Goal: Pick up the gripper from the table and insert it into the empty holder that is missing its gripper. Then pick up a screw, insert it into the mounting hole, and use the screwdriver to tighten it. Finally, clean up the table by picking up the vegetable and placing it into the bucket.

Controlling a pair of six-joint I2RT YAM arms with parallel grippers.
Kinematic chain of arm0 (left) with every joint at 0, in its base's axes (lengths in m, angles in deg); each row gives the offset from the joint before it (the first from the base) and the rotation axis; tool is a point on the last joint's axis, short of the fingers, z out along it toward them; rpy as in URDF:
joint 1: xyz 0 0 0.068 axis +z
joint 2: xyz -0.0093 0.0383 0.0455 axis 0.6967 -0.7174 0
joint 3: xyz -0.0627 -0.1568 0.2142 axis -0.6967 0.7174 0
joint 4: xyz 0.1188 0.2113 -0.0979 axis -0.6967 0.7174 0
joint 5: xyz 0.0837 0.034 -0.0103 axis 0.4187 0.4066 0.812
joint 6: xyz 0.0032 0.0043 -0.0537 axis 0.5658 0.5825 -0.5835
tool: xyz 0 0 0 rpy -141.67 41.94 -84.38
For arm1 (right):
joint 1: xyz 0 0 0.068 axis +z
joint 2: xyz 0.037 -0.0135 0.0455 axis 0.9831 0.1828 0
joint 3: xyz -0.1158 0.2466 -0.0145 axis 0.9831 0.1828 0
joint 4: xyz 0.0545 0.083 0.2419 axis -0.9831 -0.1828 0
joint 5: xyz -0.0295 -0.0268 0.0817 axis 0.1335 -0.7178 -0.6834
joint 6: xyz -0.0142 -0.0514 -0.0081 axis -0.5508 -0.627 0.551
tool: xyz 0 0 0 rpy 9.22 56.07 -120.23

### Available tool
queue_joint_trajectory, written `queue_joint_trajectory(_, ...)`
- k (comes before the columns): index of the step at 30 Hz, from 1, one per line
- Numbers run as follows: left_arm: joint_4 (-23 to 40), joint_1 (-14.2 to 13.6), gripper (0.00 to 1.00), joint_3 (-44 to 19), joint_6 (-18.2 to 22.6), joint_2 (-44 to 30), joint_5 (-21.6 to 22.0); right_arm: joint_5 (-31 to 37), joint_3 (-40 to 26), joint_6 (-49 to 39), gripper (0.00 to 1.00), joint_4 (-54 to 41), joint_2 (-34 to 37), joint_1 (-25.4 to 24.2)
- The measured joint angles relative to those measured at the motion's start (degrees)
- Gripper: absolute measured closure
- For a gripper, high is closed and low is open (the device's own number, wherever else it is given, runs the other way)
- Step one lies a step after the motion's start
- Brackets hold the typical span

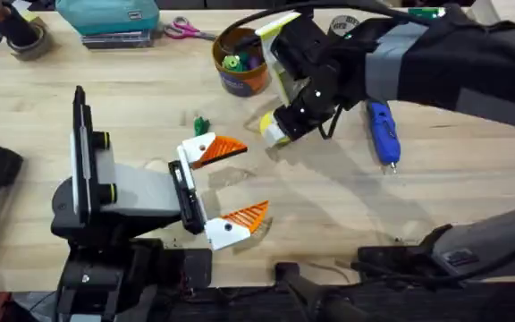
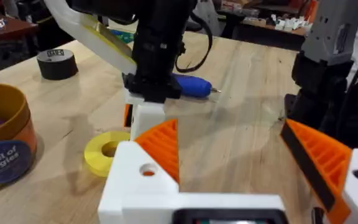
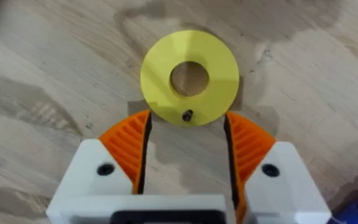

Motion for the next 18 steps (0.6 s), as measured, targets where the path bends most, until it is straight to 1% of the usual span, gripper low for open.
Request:
queue_joint_trajectory(9,0.00,0.00,0.015,0.00,0.00,0.00,0.00,0.00,-0.09,0.00,0.415,0.80,0.95,0.00)
queue_joint_trajectory(18,0.00,0.00,0.015,0.00,0.00,0.02,0.00,0.00,-0.09,0.00,0.446,0.90,0.96,0.00)
